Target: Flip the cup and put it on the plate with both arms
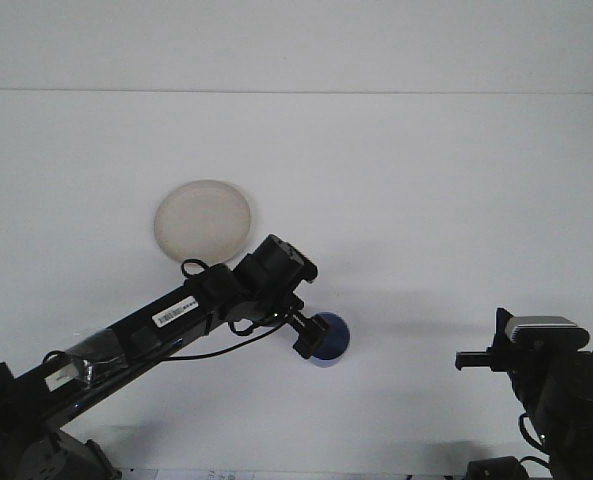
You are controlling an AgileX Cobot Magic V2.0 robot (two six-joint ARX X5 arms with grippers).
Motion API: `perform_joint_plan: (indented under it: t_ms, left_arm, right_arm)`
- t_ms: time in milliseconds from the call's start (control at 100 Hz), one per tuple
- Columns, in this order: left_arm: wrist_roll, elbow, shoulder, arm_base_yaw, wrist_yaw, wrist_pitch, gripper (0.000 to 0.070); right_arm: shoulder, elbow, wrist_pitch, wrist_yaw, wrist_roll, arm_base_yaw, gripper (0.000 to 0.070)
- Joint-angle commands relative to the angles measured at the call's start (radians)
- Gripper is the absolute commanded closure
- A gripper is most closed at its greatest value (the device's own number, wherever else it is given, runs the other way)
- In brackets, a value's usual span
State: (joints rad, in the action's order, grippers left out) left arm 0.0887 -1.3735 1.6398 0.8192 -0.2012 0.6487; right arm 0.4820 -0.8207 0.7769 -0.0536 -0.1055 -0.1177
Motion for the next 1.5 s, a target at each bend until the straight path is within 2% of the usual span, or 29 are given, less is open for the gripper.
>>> perform_joint_plan:
  t_ms: [0,30,70,190,230,440,550,740,900,1100,1260,1490]
  left_arm:
    - [-0.021,-0.019,0.041,0.013,0.019,-0.011,0.0127]
    - [-0.021,-0.019,0.053,0.014,0.019,-0.018,0.0140]
    - [-0.021,-0.019,0.067,0.018,0.019,-0.025,0.0209]
    - [-0.042,-0.019,0.092,0.024,0.019,-0.049,0.0615]
    - [-0.057,-0.019,0.093,0.027,0.019,-0.057,0.0700]
    - [-0.064,-0.064,0.090,0.014,0.032,-0.027,0.0691]
    - [-0.078,-0.138,0.088,-0.034,0.092,0.047,0.0691]
    - [-0.087,-0.272,0.081,-0.200,0.172,0.121,0.0690]
    - [-0.091,-0.303,0.082,-0.360,0.244,0.100,0.0688]
    - [-0.097,-0.303,0.111,-0.515,0.247,0.089,0.0684]
    - [-0.097,-0.303,0.147,-0.578,0.247,0.073,0.0681]
    - [-0.096,-0.303,0.238,-0.603,0.247,0.063,0.0597]
  right_arm:
    - [0.003,-0.010,-0.006,0.001,-0.011,-0.002,0.0700]
    - [0.003,-0.010,-0.006,0.001,-0.011,-0.002,0.0700]
    - [0.003,-0.010,-0.006,0.001,-0.011,-0.002,0.0700]
    - [0.003,-0.010,-0.006,0.001,-0.011,-0.002,0.0700]
    - [0.003,-0.010,-0.006,0.001,-0.011,-0.002,0.0700]
    - [0.003,-0.010,-0.006,0.000,-0.010,-0.002,0.0700]
    - [0.003,-0.010,-0.006,0.000,-0.010,-0.002,0.0700]
    - [0.003,-0.010,-0.006,0.000,-0.010,-0.002,0.0700]
    - [0.003,-0.010,-0.006,0.000,-0.010,-0.002,0.0700]
    - [0.003,-0.010,-0.006,0.000,-0.011,-0.002,0.0700]
    - [0.003,-0.010,-0.006,0.000,-0.011,-0.002,0.0700]
    - [0.003,-0.010,-0.006,0.000,-0.011,-0.002,0.0700]
